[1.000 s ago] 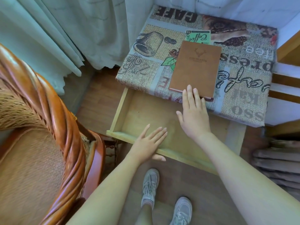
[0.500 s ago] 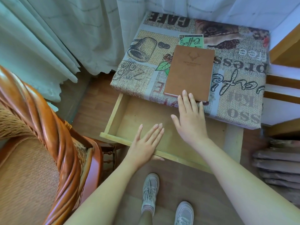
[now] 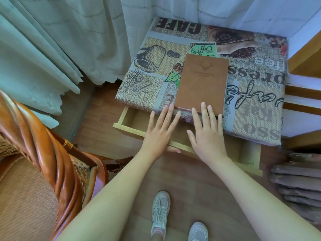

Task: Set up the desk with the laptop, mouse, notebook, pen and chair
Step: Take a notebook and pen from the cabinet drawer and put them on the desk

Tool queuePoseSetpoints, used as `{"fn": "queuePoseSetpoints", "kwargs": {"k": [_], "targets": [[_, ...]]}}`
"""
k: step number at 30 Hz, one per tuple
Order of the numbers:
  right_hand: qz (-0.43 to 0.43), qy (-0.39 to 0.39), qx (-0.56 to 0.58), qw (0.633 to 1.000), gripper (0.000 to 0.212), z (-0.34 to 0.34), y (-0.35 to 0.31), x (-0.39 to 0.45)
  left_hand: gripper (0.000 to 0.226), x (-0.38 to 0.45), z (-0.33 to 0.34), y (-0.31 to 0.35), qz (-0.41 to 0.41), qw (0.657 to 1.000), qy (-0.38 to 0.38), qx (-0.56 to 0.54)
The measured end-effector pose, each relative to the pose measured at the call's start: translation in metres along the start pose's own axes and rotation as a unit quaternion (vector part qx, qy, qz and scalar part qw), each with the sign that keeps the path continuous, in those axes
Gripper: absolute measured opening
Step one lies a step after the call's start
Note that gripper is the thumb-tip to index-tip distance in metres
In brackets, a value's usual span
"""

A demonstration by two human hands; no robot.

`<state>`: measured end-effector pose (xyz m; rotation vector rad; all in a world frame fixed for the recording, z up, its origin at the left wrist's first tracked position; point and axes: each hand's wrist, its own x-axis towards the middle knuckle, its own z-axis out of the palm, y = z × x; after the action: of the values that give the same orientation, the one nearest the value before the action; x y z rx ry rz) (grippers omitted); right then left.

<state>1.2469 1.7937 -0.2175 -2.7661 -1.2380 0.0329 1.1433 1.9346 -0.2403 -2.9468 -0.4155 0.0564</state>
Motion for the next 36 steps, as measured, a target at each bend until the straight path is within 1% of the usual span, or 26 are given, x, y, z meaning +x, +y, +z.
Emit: {"fn": "queuePoseSetpoints", "kwargs": {"k": [4, 8, 9, 11, 14, 15, 16, 19, 22, 26, 29, 32, 34, 36], "targets": [[0.0, 0.007, -0.013, 1.0, 0.066, 0.002, 0.003, 0.002, 0.14, 0.022, -0.005, 0.001, -0.004, 0.999, 0.036, -0.035], [0.003, 0.013, -0.014, 1.0, 0.066, 0.003, 0.004, 0.006, 0.129, 0.032, -0.003, -0.007, -0.006, 0.983, 0.086, -0.161], [0.004, 0.014, -0.015, 1.0, 0.066, 0.004, 0.004, 0.006, 0.123, 0.035, -0.002, -0.008, -0.009, 0.976, 0.096, -0.195], [0.006, 0.019, -0.015, 1.0, 0.064, 0.005, 0.002, 0.007, 0.102, 0.041, 0.0, -0.006, -0.025, 0.965, 0.114, -0.236], [0.007, 0.027, -0.012, 1.0, 0.063, 0.005, 0.002, 0.007, 0.063, 0.055, 0.0, 0.003, -0.065, 0.958, 0.156, -0.23], [0.006, 0.027, -0.013, 1.0, 0.063, 0.005, 0.003, 0.007, 0.054, 0.059, 0.001, 0.006, -0.076, 0.957, 0.172, -0.22], [0.005, 0.027, -0.015, 1.0, 0.063, 0.005, 0.004, 0.007, 0.051, 0.063, 0.003, 0.007, -0.081, 0.957, 0.188, -0.207], [-0.004, 0.029, -0.018, 0.999, 0.063, 0.006, 0.007, 0.007, 0.057, 0.066, 0.011, 0.007, -0.066, 0.957, 0.222, -0.172], [-0.002, 0.024, -0.015, 1.0, 0.06, 0.007, 0.01, 0.006, 0.066, 0.064, 0.015, 0.004, -0.035, 0.958, 0.232, -0.165], [-0.001, 0.013, -0.004, 1.0, 0.057, 0.004, 0.011, 0.007, 0.067, 0.066, 0.016, -0.001, -0.016, 0.957, 0.241, -0.159], [0.004, 0.03, 0.027, 0.999, 0.054, 0.0, 0.014, 0.008, 0.069, 0.067, 0.016, -0.003, -0.006, 0.958, 0.24, -0.161], [0.051, 0.075, 0.087, 0.992, 0.051, -0.006, 0.024, 0.013, 0.072, 0.07, 0.01, -0.005, 0.0, 0.962, 0.22, -0.164], [0.1, 0.107, 0.142, 0.979, 0.047, -0.013, 0.034, 0.019, 0.074, 0.074, 0.001, -0.01, 0.008, 0.969, 0.196, -0.151], [0.153, 0.124, 0.198, 0.96, 0.042, -0.022, 0.045, 0.028, 0.078, 0.077, -0.011, -0.019, 0.02, 0.975, 0.168, -0.145]]}}
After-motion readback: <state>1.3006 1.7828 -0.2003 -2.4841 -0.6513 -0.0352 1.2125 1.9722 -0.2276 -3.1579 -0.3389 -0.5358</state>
